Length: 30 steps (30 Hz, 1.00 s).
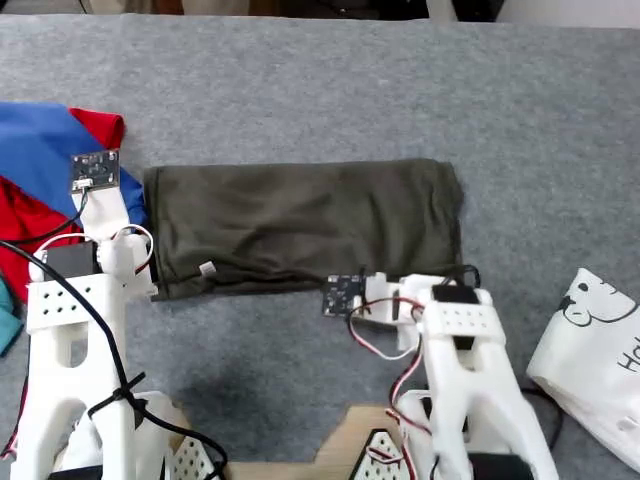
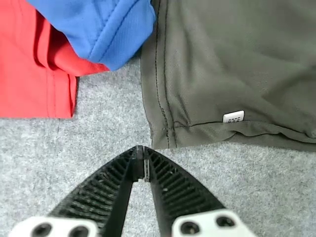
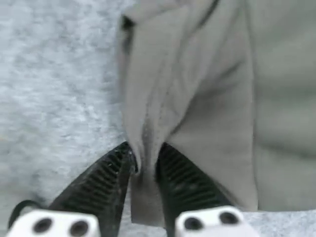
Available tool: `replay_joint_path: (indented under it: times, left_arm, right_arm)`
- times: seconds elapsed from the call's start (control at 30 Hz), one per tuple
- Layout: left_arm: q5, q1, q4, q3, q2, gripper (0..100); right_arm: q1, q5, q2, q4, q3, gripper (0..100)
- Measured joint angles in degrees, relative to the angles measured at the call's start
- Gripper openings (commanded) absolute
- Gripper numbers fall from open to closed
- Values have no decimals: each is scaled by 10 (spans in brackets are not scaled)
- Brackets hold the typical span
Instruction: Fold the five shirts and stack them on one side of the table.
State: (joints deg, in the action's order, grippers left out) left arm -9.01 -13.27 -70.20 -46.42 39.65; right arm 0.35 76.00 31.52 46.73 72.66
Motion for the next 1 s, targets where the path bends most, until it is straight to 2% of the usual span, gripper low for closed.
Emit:
replay_joint_path:
  times: [0.2,0.43,0.57,0.73,1.0]
  left_arm:
    - [0,0,0,0,0,18]
    - [-1,0,0,0,0,18]
    - [-12,0,0,0,0,18]
    - [-12,-2,0,0,0,18]
    - [-12,-2,0,0,0,18]
  right_arm:
    - [13,0,-59,-3,-55,5]
    - [15,0,-69,105,-222,5]
    - [-14,0,-73,143,-315,5]
    - [-38,0,-129,142,-381,5]
    - [-45,0,-259,62,-464,19]
